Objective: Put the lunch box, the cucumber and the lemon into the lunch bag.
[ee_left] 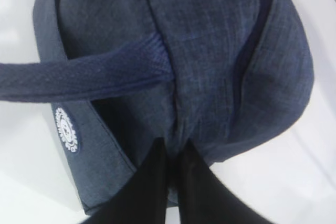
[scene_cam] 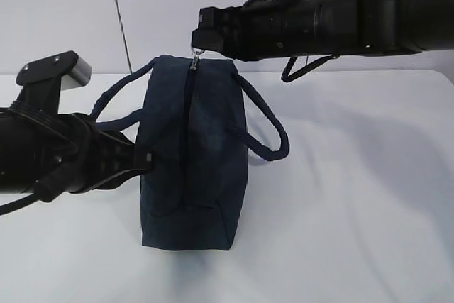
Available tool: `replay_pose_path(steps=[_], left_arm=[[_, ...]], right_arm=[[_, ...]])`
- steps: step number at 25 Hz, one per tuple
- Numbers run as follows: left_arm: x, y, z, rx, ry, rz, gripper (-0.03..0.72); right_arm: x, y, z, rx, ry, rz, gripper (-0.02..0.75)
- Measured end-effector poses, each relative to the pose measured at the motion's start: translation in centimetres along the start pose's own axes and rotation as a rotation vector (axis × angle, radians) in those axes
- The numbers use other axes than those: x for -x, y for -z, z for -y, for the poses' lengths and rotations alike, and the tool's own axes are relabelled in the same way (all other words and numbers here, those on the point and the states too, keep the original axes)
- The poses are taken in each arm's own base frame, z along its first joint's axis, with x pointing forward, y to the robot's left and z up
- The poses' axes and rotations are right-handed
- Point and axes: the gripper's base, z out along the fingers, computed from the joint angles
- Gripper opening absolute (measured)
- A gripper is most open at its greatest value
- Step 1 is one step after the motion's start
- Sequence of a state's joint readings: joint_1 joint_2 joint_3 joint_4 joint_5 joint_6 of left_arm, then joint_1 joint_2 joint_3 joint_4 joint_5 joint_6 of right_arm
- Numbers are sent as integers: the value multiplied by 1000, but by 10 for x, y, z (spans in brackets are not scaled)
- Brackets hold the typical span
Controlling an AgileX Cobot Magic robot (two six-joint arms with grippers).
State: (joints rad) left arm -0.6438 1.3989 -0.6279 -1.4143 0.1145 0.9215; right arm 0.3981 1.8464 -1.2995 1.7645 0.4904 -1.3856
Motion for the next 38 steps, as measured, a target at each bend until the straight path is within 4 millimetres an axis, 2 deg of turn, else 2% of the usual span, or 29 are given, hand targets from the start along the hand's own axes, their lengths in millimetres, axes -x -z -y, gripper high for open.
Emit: replay_pose_path(steps=[6,12,26,38], left_arm=[[-1,0,1,-16,-5,-13,3],[-2,0,2,-18,-18,-16,3],[-3,0,2,-27,-46,-28,3],[-3,0,2,-27,-51,-29,3]], right_arm=[[3,-1,18,-18,-29,8,-13],[2,-11,39,7,-60,-3,-13],[22,-43,50,42,2,-70,-13],[27,-58,84,69,-46,-152,-13]])
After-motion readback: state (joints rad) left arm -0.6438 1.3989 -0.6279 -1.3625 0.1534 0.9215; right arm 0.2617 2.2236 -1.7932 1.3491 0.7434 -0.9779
